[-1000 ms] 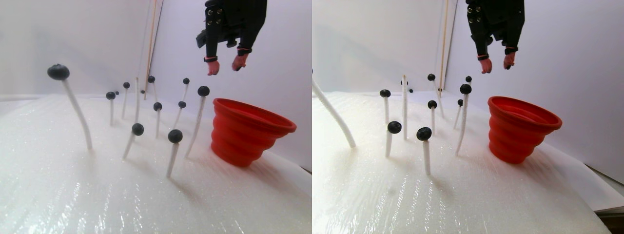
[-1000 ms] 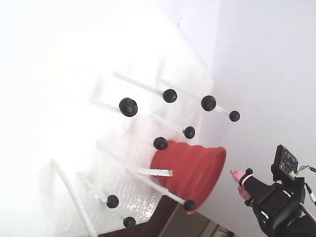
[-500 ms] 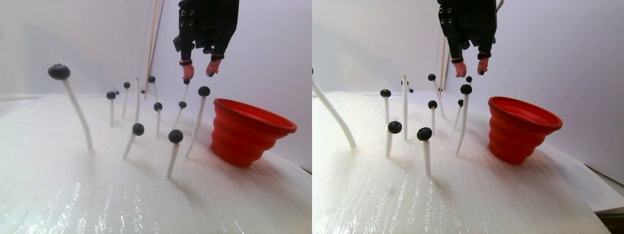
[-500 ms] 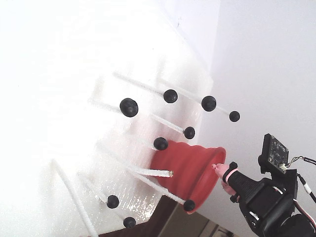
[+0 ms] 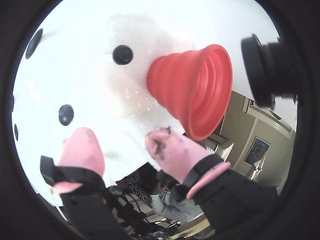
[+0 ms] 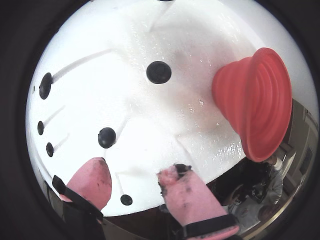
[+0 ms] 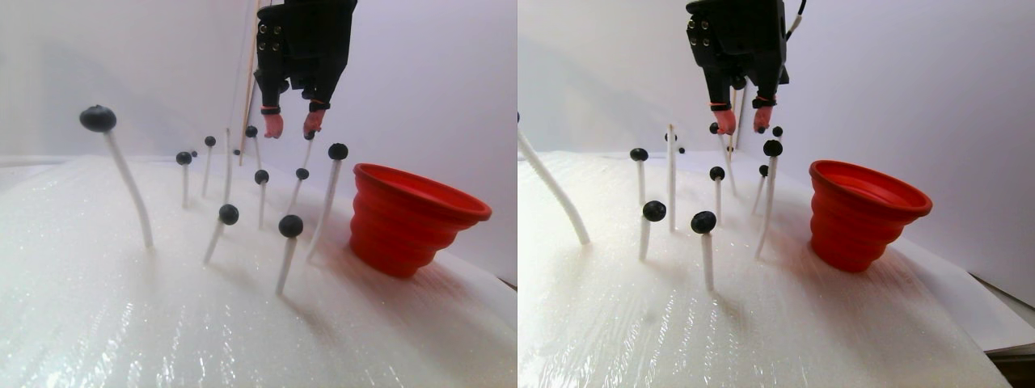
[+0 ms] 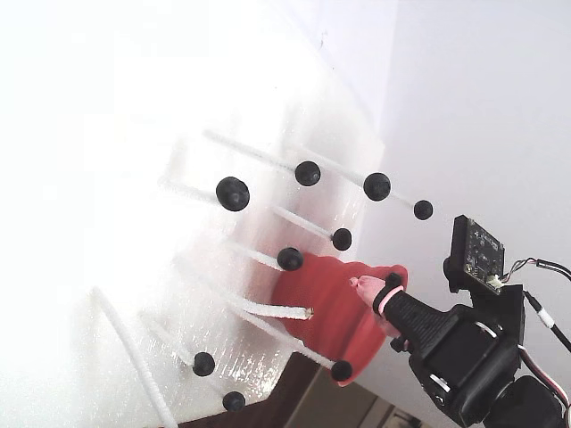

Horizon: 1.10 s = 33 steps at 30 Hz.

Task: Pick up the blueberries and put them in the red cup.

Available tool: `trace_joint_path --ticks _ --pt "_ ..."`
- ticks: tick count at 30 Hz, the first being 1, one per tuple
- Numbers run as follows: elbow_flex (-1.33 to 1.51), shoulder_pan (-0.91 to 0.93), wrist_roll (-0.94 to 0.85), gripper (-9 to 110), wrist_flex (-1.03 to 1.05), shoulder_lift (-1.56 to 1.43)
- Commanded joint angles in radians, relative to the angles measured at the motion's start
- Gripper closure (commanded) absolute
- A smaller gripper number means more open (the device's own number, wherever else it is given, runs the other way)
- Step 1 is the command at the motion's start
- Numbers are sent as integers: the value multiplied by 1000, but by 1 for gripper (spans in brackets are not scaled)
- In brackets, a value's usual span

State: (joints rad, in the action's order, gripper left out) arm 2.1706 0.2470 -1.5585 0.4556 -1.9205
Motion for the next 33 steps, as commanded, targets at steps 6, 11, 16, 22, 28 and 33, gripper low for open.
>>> trace_joint_path --ticks 6,11,16,22,28,33 --pt "11 -32 25 82 3 -115" --pt "15 -43 34 82 2 -98" --pt "15 -44 31 82 -11 -74" --pt "21 -49 23 82 -38 -35" --pt "34 -51 17 82 -63 -5" --pt "41 -55 14 82 -92 31"
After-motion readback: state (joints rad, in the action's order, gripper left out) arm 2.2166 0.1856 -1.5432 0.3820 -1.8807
